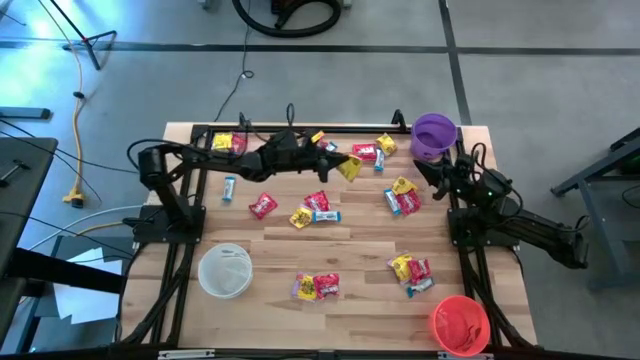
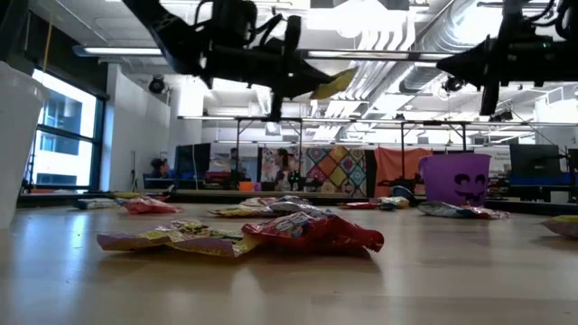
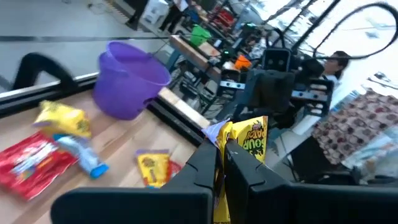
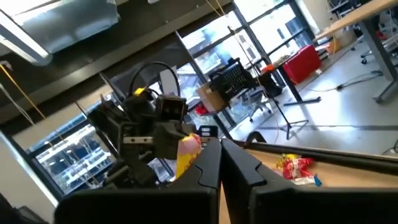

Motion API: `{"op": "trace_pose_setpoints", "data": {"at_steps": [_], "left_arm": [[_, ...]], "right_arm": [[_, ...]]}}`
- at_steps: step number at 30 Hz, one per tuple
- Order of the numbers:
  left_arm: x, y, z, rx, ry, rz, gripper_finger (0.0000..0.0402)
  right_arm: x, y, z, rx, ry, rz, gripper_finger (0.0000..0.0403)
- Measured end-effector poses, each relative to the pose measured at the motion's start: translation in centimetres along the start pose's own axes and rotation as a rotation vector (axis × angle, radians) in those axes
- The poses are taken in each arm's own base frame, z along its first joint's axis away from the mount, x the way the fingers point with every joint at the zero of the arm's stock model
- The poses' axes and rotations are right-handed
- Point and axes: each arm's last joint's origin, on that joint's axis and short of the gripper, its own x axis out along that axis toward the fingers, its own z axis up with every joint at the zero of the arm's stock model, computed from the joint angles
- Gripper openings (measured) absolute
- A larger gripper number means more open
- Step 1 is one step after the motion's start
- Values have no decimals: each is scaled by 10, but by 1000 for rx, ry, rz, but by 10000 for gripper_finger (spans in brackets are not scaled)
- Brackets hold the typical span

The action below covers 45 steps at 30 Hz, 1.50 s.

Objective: Sort candy
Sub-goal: Put the yellow candy into the purple bin

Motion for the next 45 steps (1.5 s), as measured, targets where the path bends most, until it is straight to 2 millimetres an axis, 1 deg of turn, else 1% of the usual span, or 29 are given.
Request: {"op": "trace_pose_setpoints", "data": {"at_steps": [3, 7, 9, 14, 16, 20, 26, 33, 37, 41, 45], "left_arm": [[9, -3, 5, 26, 0, -43, 0], [14, -6, 11, 28, -6, -49, 0], [14, -8, 14, 37, -10, -51, 0], [15, -5, 17, 26, -1, -33, 0], [14, -3, 17, 21, 6, -24, 0], [14, -2, 15, 12, 18, -15, 0], [14, -3, 16, -8, 15, -17, 0], [14, -3, 16, -6, 7, -22, 0], [14, -3, 17, -5, 3, -24, 0], [14, -3, 17, -5, 3, -24, 0], [14, -3, 17, -5, 3, -24, 0]], "right_arm": [[8, 5, 7, 6, 38, -7, 24], [22, 10, 14, 44, 99, -32, 62], [29, 13, 16, 55, 130, -36, 84], [48, 22, 29, 78, 180, -22, 136], [56, 26, 34, 78, 197, -30, 152], [75, 29, 36, 86, 272, -48, 174], [99, 31, 38, 146, 347, -51, 179], [117, 32, 36, 181, 412, -49, 179], [125, 31, 29, 198, 458, -50, 179], [133, 36, 20, 197, 500, -32, 179], [140, 41, 14, 182, 510, -42, 163]]}}
